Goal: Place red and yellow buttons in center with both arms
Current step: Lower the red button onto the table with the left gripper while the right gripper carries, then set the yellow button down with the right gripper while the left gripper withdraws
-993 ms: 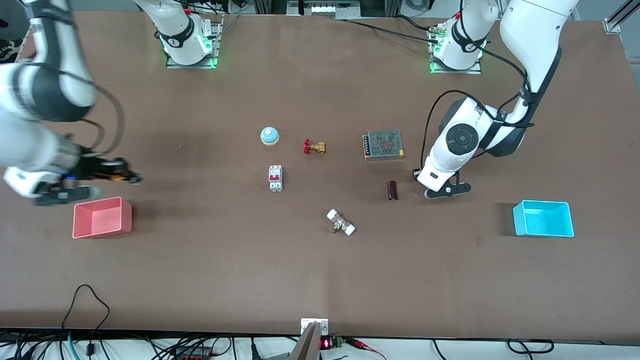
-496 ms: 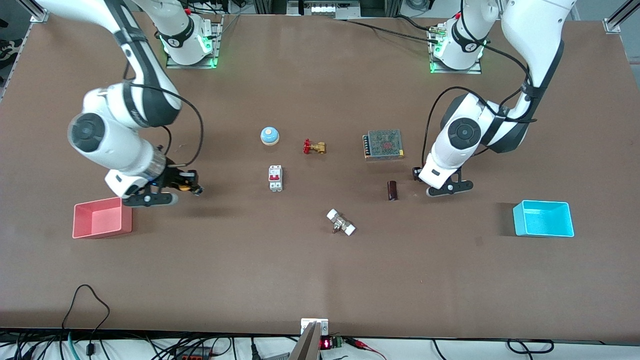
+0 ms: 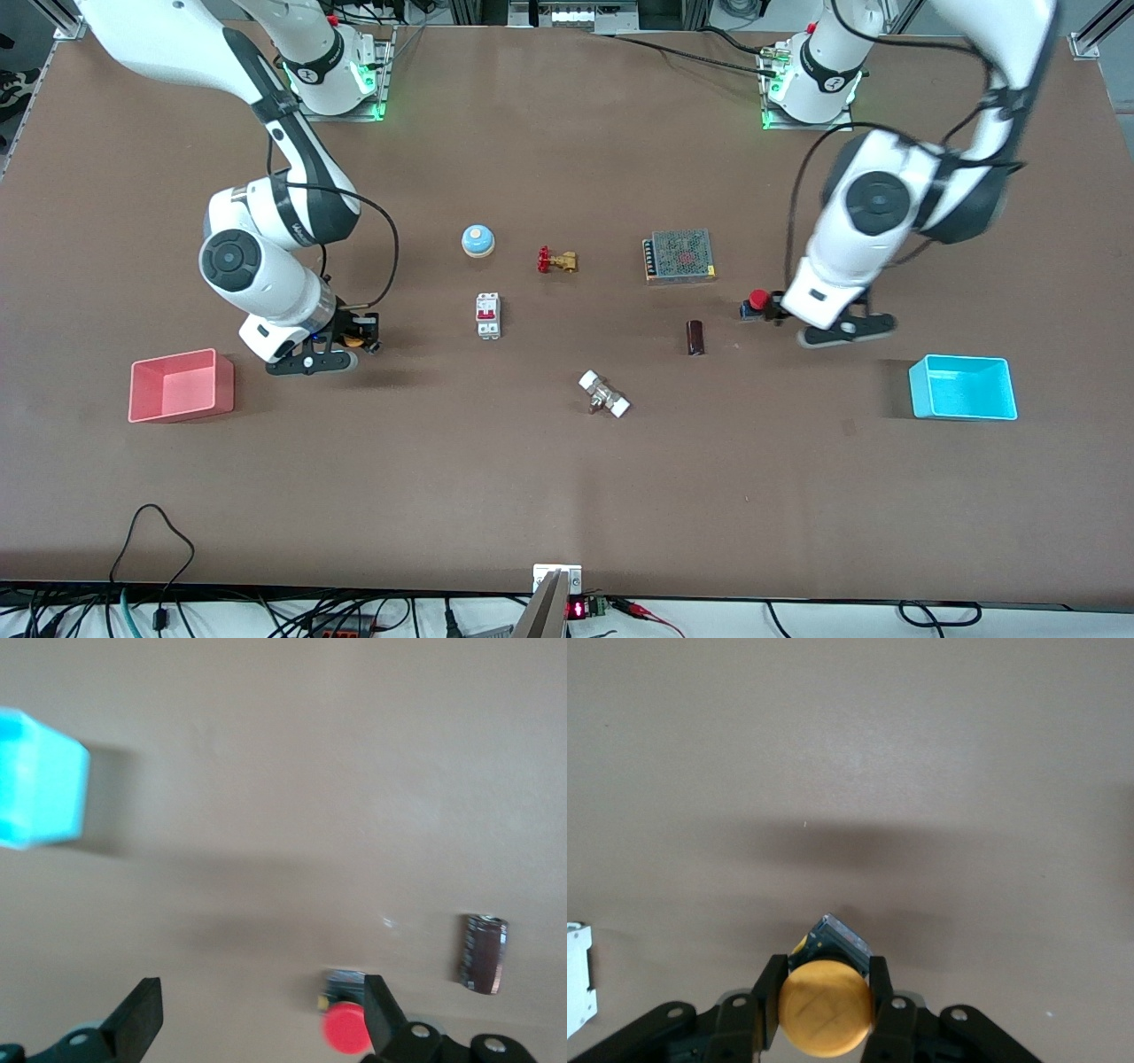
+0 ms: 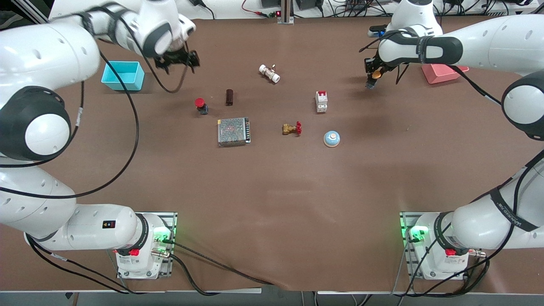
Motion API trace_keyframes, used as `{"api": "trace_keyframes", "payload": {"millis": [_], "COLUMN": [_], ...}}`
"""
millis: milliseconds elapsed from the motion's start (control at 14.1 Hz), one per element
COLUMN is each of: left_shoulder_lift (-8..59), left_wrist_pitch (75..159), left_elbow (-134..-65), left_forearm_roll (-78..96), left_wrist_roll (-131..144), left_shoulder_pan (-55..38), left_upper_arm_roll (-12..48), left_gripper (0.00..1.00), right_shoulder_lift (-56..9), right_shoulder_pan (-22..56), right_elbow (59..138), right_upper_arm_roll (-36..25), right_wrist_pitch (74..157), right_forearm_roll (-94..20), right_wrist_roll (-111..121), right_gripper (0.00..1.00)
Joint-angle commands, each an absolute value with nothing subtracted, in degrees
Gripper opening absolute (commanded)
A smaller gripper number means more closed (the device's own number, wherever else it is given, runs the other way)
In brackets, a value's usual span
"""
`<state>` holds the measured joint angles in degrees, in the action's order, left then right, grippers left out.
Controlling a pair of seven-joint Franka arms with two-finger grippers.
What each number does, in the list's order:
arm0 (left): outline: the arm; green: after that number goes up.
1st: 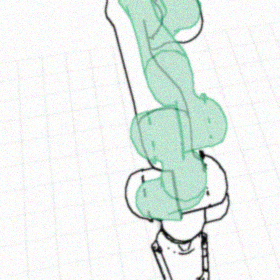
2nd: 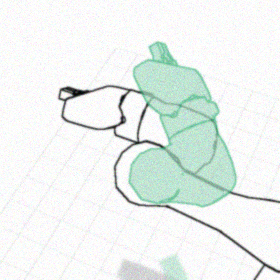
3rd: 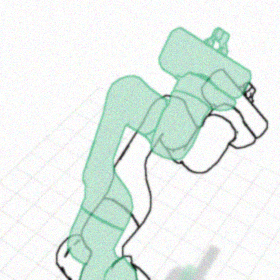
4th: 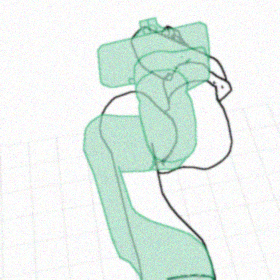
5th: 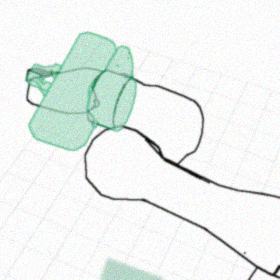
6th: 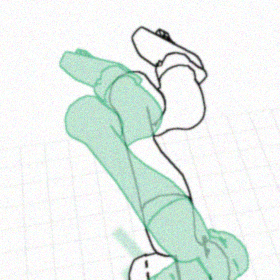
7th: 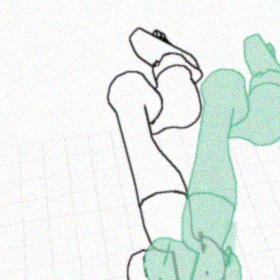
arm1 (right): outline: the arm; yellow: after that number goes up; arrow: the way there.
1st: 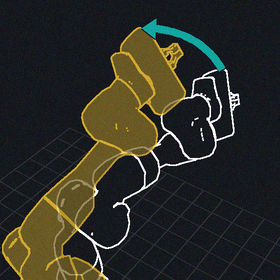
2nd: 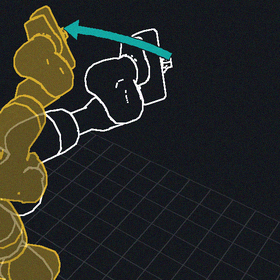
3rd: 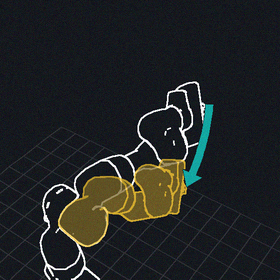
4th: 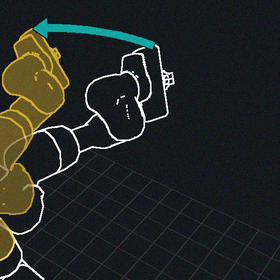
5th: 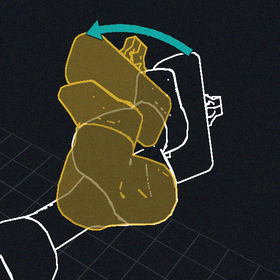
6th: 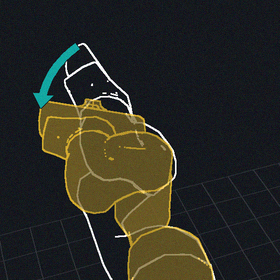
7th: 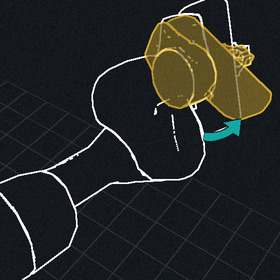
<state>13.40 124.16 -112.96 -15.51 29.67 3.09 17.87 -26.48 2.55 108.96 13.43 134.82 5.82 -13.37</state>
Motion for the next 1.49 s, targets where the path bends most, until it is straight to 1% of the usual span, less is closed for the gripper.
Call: {"api": "trace_keyframes", "payload": {"millis": [0, 71, 284, 355, 426, 496, 567, 709, 780, 851, 922, 993, 1064, 1135, 1206, 1277, 1418], "left_shoulder_lift": [13.7, 13.7, 15.9, 16.5, 16.5, 16.6, 16.6, 16.6, 16.6, 17.2, 15.9, 15.2, 13.8, 11.7, 7.9, 3.9, -2.9], "left_wrist_pitch": [115.7, 112.4, 98.7, 95.1, 92.2, 91.2, 91.1, 91.0, 91.1, 91.8, 92.1, 92.3, 92.2, 93.8, 99.0, 103.6, 110.8], "left_elbow": [-104.0, -100.7, -86.4, -83.0, -80.9, -79.6, -78.8, -78.8, -78.8, -79.4, -80.1, -81.1, -82.8, -86.2, -91.7, -97.4, -106.7], "left_forearm_roll": [-16.4, -16.3, -14.7, -14.5, -13.3, -11.6, -9.0, -7.1, -6.3, -5.3, -4.7, -2.6, 1.4, 3.9, 3.7, 4.1, 2.9], "left_wrist_roll": [18.8, 16.1, 9.9, 9.1, 8.0, 7.6, 7.2, 6.9, 6.8, 6.4, 5.4, 4.7, 2.7, -1.3, -5.5, -6.9, -7.6], "left_shoulder_pan": [6.1, 6.6, 6.1, 6.0, 6.0, 6.3, 6.8, 7.3, 7.6, 8.1, 7.0, 6.4, 3.6, -0.2, -1.2, -1.3, -1.4], "left_upper_arm_roll": [17.9, 18.0, 18.2, 18.4, 18.4, 18.4, 18.2, 18.0, 17.9, 17.5, 16.1, 13.8, 8.7, 2.7, 0.5, 0.4, 0.4], "left_gripper": [1.00, 1.00, 1.00, 1.00, 1.00, 1.00, 1.00, 1.00, 1.00, 1.00, 1.00, 1.00, 1.00, 1.00, 1.00, 1.00, 1.00], "right_shoulder_lift": [-27.9, -28.5, -29.4, -29.6, -29.8, -29.9, -30.0, -30.1, -30.1, -30.1, -30.1, -29.9, -29.6, -28.7, -26.8, -25.1, -21.7], "right_shoulder_pan": [3.0, 3.0, 3.1, 3.1, 3.2, 3.2, 3.3, 3.2, 3.2, 3.2, 3.2, 3.2, 3.2, 2.9, 2.4, 1.8, 0.4], "right_elbow": [109.3, 109.3, 109.3, 109.3, 109.3, 109.2, 109.2, 109.2, 109.2, 109.2, 109.2, 109.0, 108.7, 108.2, 107.7, 107.2, 104.2], "right_upper_arm_roll": [13.4, 13.4, 13.4, 13.4, 13.4, 13.4, 13.4, 13.4, 13.4, 13.4, 13.4, 13.4, 13.4, 13.4, 13.4, 13.3, 13.1], "right_wrist_pitch": [137.2, 137.7, 138.1, 138.1, 138.1, 138.1, 138.1, 138.1, 138.1, 138.1, 138.1, 138.1, 137.9, 137.8, 137.0, 135.3, 128.5], "right_forearm_roll": [7.0, 7.0, 7.0, 7.0, 7.0, 7.0, 7.0, 7.0, 7.0, 7.0, 7.0, 7.0, 7.0, 6.7, 6.5, 6.2, 5.9], "right_wrist_roll": [-14.9, -14.9, -14.9, -14.9, -14.9, -14.9, -14.9, -14.9, -14.8, -14.8, -14.8, -14.7, -14.6, -14.2, -13.8, -13.5, -12.6], "right_gripper": [0.28, 0.28, 0.28, 0.28, 0.28, 0.29, 0.33, 0.49, 0.50, 0.57, 0.59, 0.69, 0.81, 1.00, 1.00, 1.00, 1.00]}}
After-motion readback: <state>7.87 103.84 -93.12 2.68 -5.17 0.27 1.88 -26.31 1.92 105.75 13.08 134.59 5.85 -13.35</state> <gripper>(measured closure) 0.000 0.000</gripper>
